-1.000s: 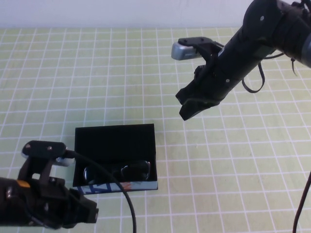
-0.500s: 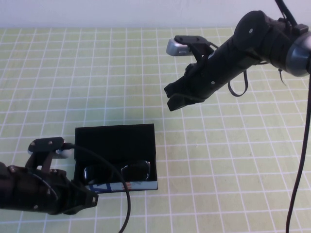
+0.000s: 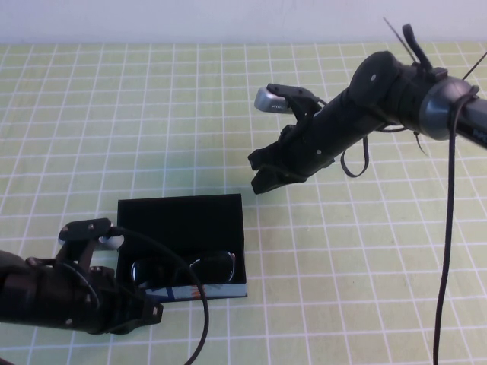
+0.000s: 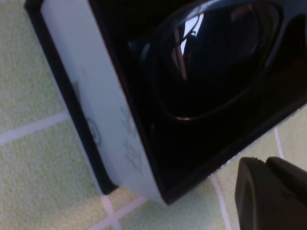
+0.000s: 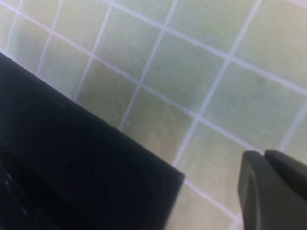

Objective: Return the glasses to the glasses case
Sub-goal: Close the glasses case

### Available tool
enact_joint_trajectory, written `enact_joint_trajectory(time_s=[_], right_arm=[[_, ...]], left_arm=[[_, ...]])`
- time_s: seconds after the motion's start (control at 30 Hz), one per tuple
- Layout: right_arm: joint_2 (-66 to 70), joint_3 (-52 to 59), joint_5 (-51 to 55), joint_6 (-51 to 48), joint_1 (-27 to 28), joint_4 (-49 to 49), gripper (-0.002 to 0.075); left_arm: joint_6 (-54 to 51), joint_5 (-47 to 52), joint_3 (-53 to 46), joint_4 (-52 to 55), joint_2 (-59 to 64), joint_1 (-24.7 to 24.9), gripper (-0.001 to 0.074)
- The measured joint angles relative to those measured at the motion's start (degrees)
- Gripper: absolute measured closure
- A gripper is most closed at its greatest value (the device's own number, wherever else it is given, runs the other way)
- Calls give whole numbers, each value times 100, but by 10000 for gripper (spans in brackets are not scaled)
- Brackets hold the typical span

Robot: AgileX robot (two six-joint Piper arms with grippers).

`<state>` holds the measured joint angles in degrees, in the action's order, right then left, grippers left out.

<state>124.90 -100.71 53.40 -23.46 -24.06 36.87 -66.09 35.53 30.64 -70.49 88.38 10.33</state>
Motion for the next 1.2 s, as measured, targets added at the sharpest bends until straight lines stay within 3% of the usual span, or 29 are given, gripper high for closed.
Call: enact_joint_trajectory(time_s=[0.6, 1.2], right_arm=[[560, 0, -100, -480, -44, 772, 742], [521, 0, 1398, -932, -65, 1259, 742]], left_arm=[[-71, -159, 3, -48, 33, 0, 736], [-71, -159, 3, -81, 33, 0, 736]])
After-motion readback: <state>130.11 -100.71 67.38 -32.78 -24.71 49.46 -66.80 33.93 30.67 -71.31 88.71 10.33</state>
